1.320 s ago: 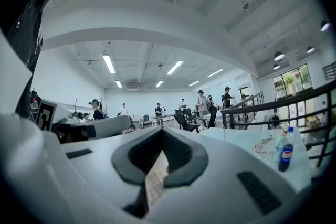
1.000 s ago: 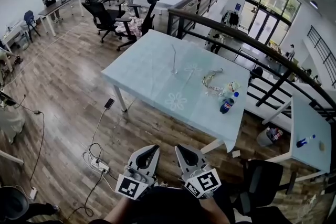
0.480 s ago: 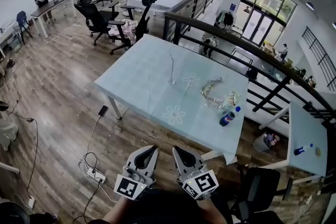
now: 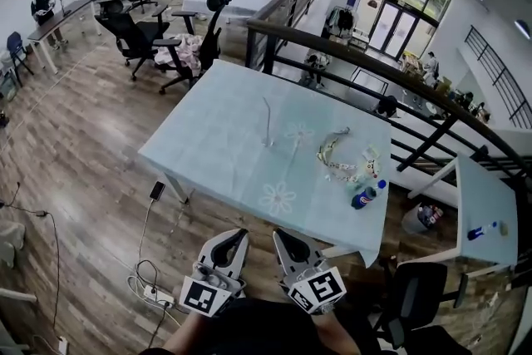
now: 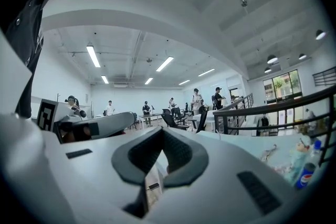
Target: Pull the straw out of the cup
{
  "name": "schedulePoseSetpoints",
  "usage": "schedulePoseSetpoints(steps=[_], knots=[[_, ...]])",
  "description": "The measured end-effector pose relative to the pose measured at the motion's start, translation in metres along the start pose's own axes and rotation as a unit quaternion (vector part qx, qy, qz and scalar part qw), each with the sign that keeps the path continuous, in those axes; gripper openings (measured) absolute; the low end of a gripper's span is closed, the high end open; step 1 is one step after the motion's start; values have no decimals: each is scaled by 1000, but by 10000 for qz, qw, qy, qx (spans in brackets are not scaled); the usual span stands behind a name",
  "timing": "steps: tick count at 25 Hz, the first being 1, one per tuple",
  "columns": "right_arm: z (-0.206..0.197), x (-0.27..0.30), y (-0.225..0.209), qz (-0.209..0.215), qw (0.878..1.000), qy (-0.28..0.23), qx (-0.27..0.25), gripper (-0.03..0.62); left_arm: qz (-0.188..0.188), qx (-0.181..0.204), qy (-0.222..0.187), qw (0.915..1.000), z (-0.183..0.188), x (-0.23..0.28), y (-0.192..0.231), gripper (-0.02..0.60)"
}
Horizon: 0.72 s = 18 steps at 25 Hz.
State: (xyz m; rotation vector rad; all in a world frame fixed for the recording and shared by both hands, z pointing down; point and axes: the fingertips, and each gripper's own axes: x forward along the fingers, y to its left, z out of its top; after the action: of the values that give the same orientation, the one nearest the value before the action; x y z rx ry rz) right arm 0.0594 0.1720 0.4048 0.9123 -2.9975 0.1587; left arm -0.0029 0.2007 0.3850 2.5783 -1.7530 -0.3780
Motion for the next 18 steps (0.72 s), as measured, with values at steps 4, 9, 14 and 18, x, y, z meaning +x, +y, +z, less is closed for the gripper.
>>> schedulePoseSetpoints(steps=[4,9,14,18], knots=[[0,32,-3,-90,10000,34,-7,9,-76,-8,-39,10000,4,11,32,20],[1,71,-1,-143,9999,73,-29,9,-116,21,2,9999,6,16,69,20],[-2,93,-2,-252,9997,68,-21,9,-155,44,93,9998,0,19,96,20],[-11,104,-2,-272,9994,194,23,9,-264,10,132,9996,-2,26,105,20]])
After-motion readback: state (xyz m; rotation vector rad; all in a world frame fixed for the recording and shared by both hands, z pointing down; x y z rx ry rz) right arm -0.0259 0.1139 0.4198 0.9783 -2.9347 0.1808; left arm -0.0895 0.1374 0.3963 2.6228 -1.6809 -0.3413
